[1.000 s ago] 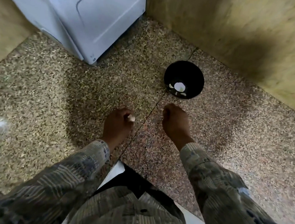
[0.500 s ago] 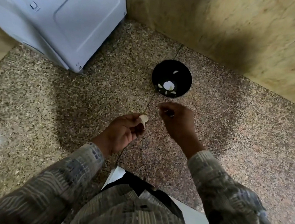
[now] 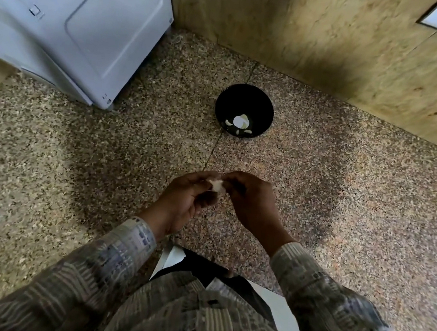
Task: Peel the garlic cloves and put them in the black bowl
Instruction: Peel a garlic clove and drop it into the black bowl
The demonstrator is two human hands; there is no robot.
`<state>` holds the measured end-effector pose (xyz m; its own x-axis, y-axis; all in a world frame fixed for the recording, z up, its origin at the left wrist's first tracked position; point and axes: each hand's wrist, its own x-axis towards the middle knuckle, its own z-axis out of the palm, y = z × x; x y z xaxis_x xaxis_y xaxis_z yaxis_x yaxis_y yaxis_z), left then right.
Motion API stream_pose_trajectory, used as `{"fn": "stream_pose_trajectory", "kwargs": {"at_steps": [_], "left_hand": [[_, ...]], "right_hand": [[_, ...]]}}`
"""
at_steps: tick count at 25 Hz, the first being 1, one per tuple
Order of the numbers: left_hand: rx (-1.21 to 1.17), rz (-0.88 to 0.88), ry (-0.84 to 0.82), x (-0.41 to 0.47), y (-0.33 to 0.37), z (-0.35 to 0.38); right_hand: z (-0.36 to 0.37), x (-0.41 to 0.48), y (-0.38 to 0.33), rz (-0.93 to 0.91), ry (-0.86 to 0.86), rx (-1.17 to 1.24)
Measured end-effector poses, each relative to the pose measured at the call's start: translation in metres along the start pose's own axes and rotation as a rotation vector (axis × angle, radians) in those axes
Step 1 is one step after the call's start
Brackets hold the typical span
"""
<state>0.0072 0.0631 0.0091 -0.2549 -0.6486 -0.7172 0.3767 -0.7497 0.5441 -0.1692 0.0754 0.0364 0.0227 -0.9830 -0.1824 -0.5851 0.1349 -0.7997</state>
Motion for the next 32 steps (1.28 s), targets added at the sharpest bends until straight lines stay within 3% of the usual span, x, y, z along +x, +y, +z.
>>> {"fn": "stream_pose_trajectory", "kwargs": {"at_steps": [5,11,14,20,23,26,28,30,32], "left_hand": [[-0.014,0.068,0.037,-0.009,-0.009,0.004],[-0.033,0.141,-0.062,-0.021,-0.011,-0.003],[0.063,0.202,-0.008,-0.018,-0.016,-0.002],[-0.137,0.090,0.039,-0.015,-0.025,-0.002],[-0.120,0.086,-0.006,-0.007,-0.028,-0.005],[0.170,0.159,0.058,0.000,-0.022,-0.012],[0.686,0.296,0.208,0.007,-0.011,-0.026],[1.111,0.436,0.352,0.013,0.002,-0.041],[1.283,0.487,0.437,0.022,0.011,-0.053]], "right_hand": [[0.006,-0.010,-0.005,0.069,0.033,0.067],[0.007,-0.013,-0.008,0.078,0.027,0.129],[0.019,-0.016,-0.008,-0.021,0.126,0.053],[0.030,-0.023,-0.002,-0.158,0.180,0.000],[0.039,-0.024,0.000,-0.068,0.192,0.019],[0.046,-0.019,0.003,0.320,0.213,0.314],[0.043,-0.015,0.009,0.539,0.150,0.495],[0.037,-0.010,0.017,0.674,0.057,0.518],[0.034,-0.005,0.021,0.767,0.001,0.592]]}}
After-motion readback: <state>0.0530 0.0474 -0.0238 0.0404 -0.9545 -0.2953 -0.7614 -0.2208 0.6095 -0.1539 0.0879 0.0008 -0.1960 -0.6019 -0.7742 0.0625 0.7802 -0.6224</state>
